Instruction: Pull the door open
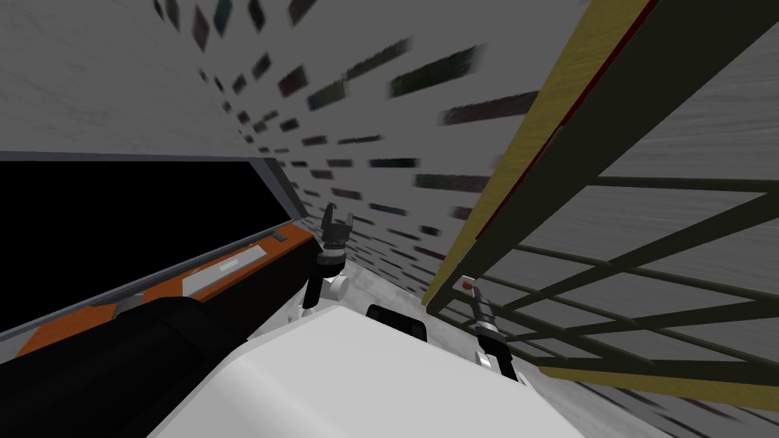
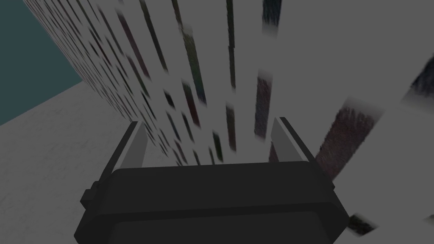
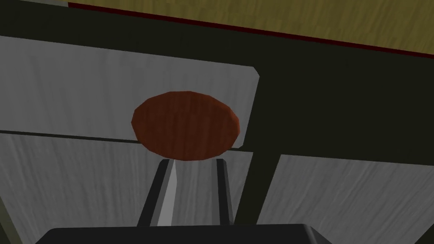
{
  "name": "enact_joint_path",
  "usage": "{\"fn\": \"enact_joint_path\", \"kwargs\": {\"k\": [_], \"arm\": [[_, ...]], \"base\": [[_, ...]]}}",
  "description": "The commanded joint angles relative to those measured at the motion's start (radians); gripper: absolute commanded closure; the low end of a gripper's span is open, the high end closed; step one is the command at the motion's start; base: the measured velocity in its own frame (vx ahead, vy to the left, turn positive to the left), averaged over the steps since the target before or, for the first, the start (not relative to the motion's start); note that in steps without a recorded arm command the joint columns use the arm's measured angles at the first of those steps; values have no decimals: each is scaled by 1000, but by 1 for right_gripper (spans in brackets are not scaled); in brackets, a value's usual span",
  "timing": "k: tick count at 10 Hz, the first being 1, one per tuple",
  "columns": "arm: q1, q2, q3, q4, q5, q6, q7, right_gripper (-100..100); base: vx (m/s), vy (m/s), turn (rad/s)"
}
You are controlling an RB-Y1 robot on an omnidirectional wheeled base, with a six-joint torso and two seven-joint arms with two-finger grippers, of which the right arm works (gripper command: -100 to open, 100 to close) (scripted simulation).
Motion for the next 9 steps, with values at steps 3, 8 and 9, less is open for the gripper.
{"fn": "enact_joint_path", "kwargs": {"k": [3, 8, 9], "arm": [[-14, 11, 26, 0, -19, -3, -70, 100], [-19, 9, 53, 0, -70, 5, -193, 100], [-20, 8, 62, -1, -87, 7, -218, 100]], "base": [[-26, -11, 28], [-38, -19, 57], [-51, -29, 84]]}}
